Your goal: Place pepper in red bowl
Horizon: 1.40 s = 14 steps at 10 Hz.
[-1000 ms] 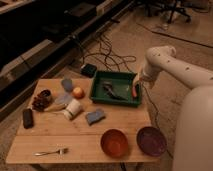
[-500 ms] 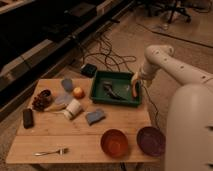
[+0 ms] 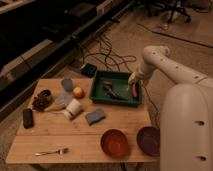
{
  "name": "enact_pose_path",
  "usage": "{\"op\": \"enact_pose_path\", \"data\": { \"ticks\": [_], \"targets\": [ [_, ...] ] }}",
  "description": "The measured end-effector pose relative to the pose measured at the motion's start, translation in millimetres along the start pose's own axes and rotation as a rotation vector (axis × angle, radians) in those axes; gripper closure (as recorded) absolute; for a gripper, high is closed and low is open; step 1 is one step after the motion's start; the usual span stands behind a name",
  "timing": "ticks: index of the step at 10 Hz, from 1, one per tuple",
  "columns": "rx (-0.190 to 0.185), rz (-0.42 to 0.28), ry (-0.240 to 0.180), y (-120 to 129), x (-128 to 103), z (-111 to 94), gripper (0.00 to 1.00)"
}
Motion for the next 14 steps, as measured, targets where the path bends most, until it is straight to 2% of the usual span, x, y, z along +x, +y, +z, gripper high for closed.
{"op": "enact_pose_path", "data": {
  "ticks": [3, 6, 8, 14],
  "targets": [
    [0.006, -0.024, 0.011, 16, -5, 15, 0.35],
    [0.057, -0.017, 0.02, 10, -11, 30, 0.35],
    [0.076, -0.013, 0.024, 8, -14, 36, 0.35],
    [0.095, -0.002, 0.038, 1, -16, 48, 0.35]
  ]
}}
